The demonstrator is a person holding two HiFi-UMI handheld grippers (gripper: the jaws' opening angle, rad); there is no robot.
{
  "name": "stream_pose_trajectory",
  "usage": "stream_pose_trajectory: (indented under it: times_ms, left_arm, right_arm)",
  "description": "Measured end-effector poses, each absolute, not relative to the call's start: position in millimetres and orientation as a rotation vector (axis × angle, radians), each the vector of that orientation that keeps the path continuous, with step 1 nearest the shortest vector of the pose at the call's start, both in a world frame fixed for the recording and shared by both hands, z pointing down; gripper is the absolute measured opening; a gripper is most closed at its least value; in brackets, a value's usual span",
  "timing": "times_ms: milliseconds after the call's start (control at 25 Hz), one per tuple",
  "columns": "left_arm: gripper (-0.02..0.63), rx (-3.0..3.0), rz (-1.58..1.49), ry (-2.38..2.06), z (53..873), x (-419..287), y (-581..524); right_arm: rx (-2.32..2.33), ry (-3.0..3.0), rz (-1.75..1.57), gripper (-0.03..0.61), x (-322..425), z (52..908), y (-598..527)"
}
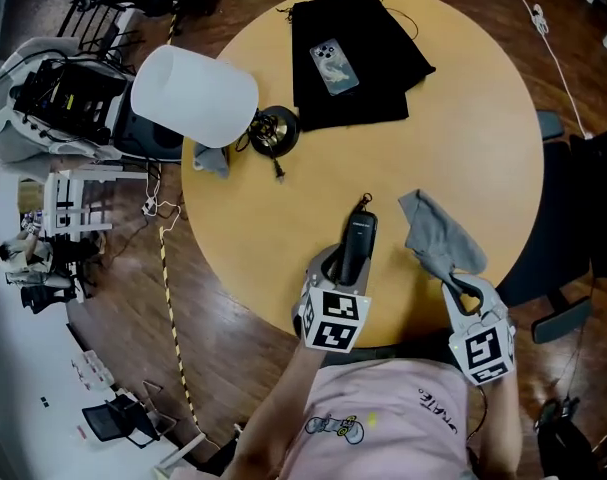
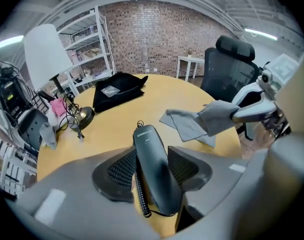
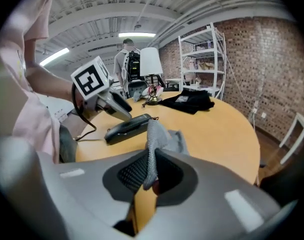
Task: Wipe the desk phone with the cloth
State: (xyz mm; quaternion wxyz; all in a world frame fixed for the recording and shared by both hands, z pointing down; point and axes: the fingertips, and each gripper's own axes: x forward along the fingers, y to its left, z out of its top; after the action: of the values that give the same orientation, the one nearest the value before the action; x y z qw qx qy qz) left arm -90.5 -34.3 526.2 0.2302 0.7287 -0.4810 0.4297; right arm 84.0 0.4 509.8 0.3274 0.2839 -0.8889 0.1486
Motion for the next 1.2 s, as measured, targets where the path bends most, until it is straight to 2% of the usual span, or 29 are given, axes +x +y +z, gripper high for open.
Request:
stream_pose_trajectory:
  times_ms: [120,200,320,440,480,560,800,960,1080,1200]
  left_arm:
    - [0.206,2.016,1.088,-1.394,501.8,-105.1,-34.6]
    - [0.206,1.985,1.019,-1.434,493.2,-116.9,-30.5]
    - [0.206,1.924,0.968,-1.475,492.8,-134.5,-18.2]
    - [0.206,1.872,0.901,-1.503,494.0,-149.8,-6.8]
    - [0.206,1.859,0.870,-1.510,493.6,-153.9,-3.0]
    - [0.206,1.839,0.814,-1.520,492.4,-161.5,4.6]
    - [0.206,1.797,0.698,-1.562,485.0,-189.6,29.2]
    - [0.179,1.767,0.591,-1.606,476.7,-221.4,43.3]
    - [0.179,1.759,0.523,-1.610,474.4,-243.2,48.2]
    - [0.179,1.769,0.482,-1.606,471.0,-261.7,51.7]
  right_arm:
    - [0.716,-2.205,0.154,0.039,95.8,528.1,-27.4]
    - [0.592,-2.109,-0.007,0.162,92.7,559.6,-38.5]
    - [0.528,-2.037,-0.112,0.284,84.4,603.4,-51.5]
    - [0.652,-2.118,0.026,0.279,77.0,607.8,-69.4]
    - [0.683,-2.138,0.098,0.240,75.1,608.3,-72.0]
    - [0.685,-2.130,0.181,0.042,68.1,610.0,-69.8]
    - [0.258,-2.126,0.428,0.035,21.3,605.2,31.4]
    - [0.576,-2.290,0.584,0.035,19.4,548.7,-4.2]
    - [0.713,-2.459,0.524,0.034,-19.5,480.7,-51.6]
    - [0.720,-2.431,0.439,0.034,-68.1,478.9,-74.1]
